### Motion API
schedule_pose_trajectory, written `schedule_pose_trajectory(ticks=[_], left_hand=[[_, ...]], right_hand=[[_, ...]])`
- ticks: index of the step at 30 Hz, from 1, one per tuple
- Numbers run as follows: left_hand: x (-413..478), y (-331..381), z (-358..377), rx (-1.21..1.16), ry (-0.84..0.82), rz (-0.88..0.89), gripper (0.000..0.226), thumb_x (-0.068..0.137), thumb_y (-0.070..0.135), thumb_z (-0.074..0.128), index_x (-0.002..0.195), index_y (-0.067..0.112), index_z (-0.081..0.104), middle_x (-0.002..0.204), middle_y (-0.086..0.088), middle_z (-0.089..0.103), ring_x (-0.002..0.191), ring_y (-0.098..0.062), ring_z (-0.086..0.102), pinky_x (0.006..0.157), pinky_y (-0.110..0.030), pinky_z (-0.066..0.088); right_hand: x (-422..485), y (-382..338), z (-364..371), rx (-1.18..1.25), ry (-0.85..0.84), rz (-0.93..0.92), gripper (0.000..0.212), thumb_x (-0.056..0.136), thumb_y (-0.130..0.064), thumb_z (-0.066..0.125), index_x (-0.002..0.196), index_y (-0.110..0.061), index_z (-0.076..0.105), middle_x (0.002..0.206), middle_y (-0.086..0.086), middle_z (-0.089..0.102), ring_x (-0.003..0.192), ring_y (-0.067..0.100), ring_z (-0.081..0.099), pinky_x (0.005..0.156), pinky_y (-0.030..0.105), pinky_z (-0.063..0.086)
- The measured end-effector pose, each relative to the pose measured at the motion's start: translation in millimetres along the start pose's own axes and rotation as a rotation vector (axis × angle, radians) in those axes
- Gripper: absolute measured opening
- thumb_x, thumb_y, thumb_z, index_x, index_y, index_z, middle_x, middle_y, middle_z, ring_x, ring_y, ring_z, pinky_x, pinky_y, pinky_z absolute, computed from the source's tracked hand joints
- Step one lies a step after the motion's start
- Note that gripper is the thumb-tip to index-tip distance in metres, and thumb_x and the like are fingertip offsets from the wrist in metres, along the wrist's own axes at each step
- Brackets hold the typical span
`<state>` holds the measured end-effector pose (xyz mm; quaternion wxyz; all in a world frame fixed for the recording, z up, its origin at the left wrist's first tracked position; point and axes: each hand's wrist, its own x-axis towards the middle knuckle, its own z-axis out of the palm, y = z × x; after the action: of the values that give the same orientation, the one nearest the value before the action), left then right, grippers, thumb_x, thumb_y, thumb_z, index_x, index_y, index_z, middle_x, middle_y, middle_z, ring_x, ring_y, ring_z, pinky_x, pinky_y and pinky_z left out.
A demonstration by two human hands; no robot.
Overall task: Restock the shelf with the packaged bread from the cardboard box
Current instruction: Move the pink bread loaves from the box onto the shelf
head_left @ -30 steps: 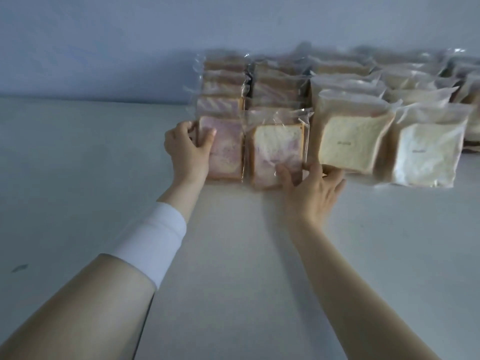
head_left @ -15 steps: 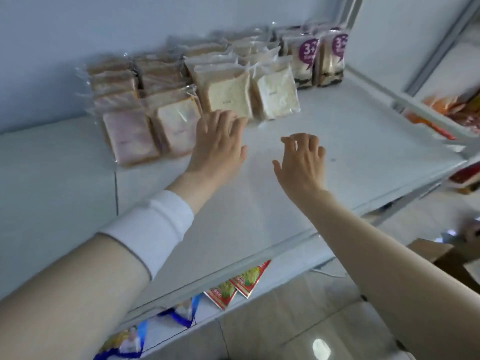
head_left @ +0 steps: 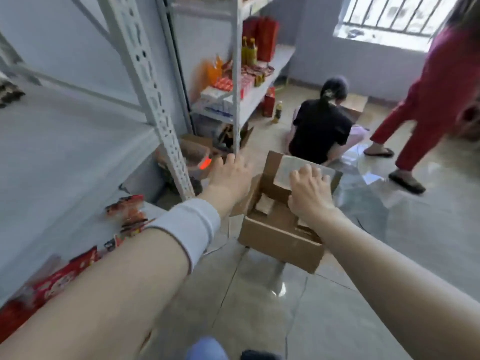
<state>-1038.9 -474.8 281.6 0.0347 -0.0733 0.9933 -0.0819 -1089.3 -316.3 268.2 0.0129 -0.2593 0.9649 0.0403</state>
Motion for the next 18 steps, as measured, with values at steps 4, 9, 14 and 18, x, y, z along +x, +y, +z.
schedule_pose_trajectory(ticks=[4, 9, 14, 18], left_hand=[[67.6, 70.6, 49.0, -0.049, -0.126, 0.118, 0.032, 0.09, 0.023, 0.049, 0.119, 0.01, 0.042, 0.125, -0.015, 0.048, 0.118, -0.033, 0.042, 0.094, -0.045, 0.036], [146.3, 117.5, 126.7, -0.112, -0.279, 0.213, 0.03, 0.091, 0.026, 0.049, 0.117, 0.011, 0.044, 0.118, -0.014, 0.051, 0.111, -0.03, 0.046, 0.091, -0.042, 0.039], [227.0, 141.3, 211.3, -0.196, -0.49, 0.217, 0.029, 0.091, 0.024, 0.048, 0.118, 0.012, 0.043, 0.12, -0.012, 0.05, 0.113, -0.029, 0.045, 0.093, -0.04, 0.038], [282.2, 156.0, 315.0, -0.32, -0.64, 0.075, 0.046, 0.09, 0.034, 0.051, 0.129, 0.015, 0.036, 0.129, -0.011, 0.046, 0.121, -0.029, 0.041, 0.096, -0.041, 0.037]], right_hand=[[15.7, 79.3, 59.4, -0.009, -0.177, 0.154, 0.04, 0.083, -0.022, 0.055, 0.12, -0.011, 0.044, 0.126, 0.015, 0.041, 0.119, 0.035, 0.036, 0.097, 0.047, 0.037], [63.2, 136.1, 134.1, -0.016, -0.381, 0.259, 0.044, 0.084, -0.025, 0.056, 0.122, -0.013, 0.041, 0.126, 0.012, 0.041, 0.12, 0.032, 0.036, 0.091, 0.043, 0.039], [126.2, 154.5, 217.5, 0.072, -0.578, 0.313, 0.04, 0.084, -0.025, 0.056, 0.119, -0.015, 0.041, 0.124, 0.01, 0.041, 0.113, 0.028, 0.039, 0.086, 0.036, 0.039], [166.4, 156.7, 322.7, 0.22, -0.672, 0.37, 0.044, 0.088, -0.035, 0.051, 0.125, -0.013, 0.04, 0.127, 0.01, 0.042, 0.115, 0.027, 0.04, 0.09, 0.037, 0.04]])
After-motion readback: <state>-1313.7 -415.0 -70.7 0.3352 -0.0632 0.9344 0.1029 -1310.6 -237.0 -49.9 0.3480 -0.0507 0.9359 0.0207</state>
